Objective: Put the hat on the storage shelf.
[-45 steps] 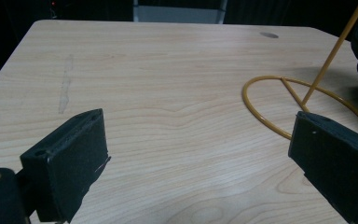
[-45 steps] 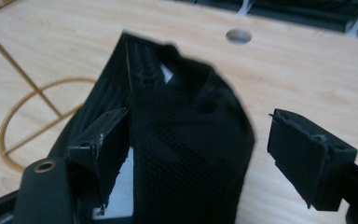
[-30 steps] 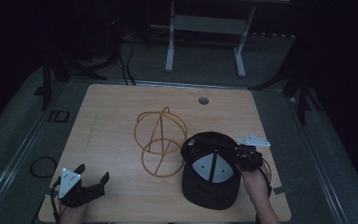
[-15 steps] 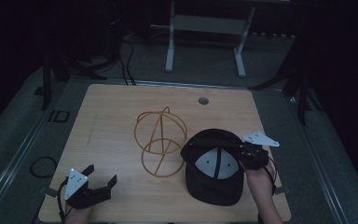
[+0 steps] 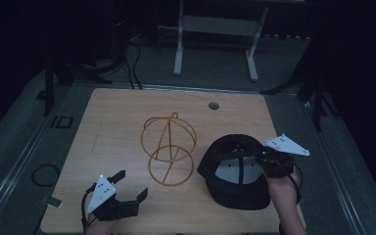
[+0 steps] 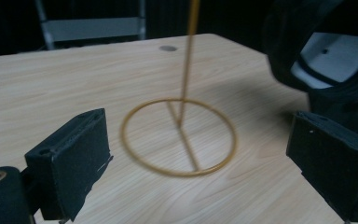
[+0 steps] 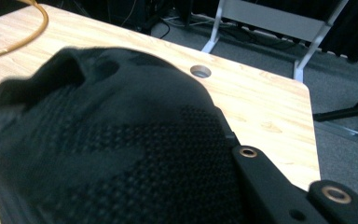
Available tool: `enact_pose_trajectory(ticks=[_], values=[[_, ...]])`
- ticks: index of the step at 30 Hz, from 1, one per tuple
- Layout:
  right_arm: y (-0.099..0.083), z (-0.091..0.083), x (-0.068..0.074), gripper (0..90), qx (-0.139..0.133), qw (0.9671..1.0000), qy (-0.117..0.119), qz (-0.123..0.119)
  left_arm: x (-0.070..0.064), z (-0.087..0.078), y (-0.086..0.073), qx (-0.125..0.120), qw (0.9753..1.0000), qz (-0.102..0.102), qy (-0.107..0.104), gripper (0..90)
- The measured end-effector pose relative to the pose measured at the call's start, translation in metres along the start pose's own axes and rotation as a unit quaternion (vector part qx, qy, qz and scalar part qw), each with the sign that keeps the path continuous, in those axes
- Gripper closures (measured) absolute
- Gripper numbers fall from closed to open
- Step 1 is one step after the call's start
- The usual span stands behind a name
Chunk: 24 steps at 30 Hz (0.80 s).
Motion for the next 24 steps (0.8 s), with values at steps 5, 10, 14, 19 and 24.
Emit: enact_pose_trajectory(ticks=[5, 10, 14, 19, 24], values=[[0.007, -0.010, 0.003, 88.7, -0.015, 0.9998, 0.005, -0.008, -0.021, 0.012, 0.008, 0.010, 0.9995, 0.022, -0.021, 6.4], [0.011, -0.018, 0.006, 88.6, -0.023, 0.9996, 0.008, -0.015, -0.044, 0.023, 0.019, 0.012, 0.9982, 0.030, -0.050, 7.4], [0.013, -0.025, 0.006, 88.6, -0.030, 0.9993, 0.017, -0.012, -0.067, 0.030, 0.032, 0.013, 0.9962, 0.045, -0.074, 7.4], [0.014, -0.030, 0.008, 88.6, -0.035, 0.9990, 0.022, -0.016, -0.081, 0.038, 0.047, 0.007, 0.9954, 0.055, -0.078, 8.7], [0.013, -0.034, 0.011, 88.6, -0.042, 0.9986, 0.026, -0.019, -0.098, 0.046, 0.062, 0.001, 0.9928, 0.076, -0.093, 10.3]])
Point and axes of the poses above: each handheld gripper's, and its own axes: z roughly forward along the jaws, y roughly out of its top, x roughly to its left, the point moved 8 cm from there along z, roughly forward along the jaws, and after that the axes turned 7 degrees about x, right-handed, at the moved point
